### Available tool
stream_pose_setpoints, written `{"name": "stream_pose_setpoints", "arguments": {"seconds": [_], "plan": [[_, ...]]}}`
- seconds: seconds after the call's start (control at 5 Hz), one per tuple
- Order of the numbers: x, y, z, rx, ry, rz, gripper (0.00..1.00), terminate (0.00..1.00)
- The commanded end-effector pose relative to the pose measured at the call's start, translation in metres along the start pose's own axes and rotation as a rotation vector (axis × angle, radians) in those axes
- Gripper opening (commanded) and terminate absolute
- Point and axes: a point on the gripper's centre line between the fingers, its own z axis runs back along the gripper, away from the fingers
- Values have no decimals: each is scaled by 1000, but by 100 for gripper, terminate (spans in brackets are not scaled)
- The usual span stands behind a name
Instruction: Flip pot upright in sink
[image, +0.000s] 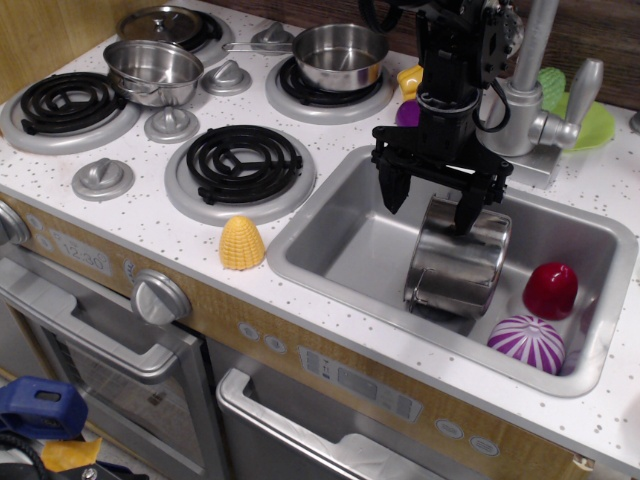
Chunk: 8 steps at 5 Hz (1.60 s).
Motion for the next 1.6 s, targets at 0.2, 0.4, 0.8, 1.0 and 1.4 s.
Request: {"name": "stream_pose_setpoints", "arguments": {"seconds": [0.2, 0.4, 0.8, 1.0, 1.4], "plan": [[1, 3, 4, -144, -6, 2, 100, 0], [1, 0, 3, -172, -11, 18, 100, 0], [3, 2, 2, -460, -261, 104, 100, 0], [6, 7, 3, -554, -313, 131, 100, 0], [11, 9, 6, -548, -387, 152, 100, 0]]}}
